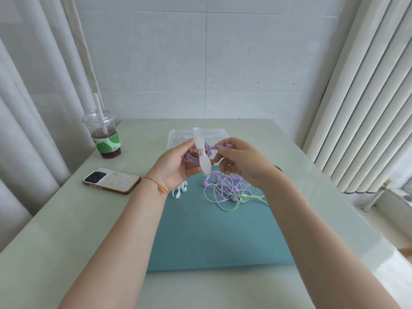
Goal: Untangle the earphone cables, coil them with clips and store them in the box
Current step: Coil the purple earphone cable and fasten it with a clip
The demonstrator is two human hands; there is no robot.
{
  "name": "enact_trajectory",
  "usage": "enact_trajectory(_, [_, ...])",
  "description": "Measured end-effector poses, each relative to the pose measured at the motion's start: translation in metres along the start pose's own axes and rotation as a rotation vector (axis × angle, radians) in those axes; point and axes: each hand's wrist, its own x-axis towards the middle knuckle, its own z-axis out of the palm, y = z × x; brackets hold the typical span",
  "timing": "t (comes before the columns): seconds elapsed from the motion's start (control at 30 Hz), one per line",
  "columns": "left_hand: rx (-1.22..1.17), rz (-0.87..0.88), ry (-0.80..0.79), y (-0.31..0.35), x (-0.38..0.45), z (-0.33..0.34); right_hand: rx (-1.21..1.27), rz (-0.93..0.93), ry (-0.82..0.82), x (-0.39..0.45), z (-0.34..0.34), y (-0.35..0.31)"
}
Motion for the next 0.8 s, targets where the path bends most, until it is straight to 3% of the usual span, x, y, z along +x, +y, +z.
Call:
enact_trajectory(0.13, [0.050,0.055,-0.022,-0.001,0.004,0.002,-0.020,-0.001,0.034,0.008,0.003,0.002])
enact_trajectory(0.37, [0.009,0.135,0.086,-0.006,0.024,-0.003,-0.086,-0.065,0.116,0.025,0.004,0.009])
enact_trajectory(0.8, [-0.065,0.158,0.110,-0.006,0.047,-0.006,0.038,0.030,0.041,0.050,-0.003,0.022])
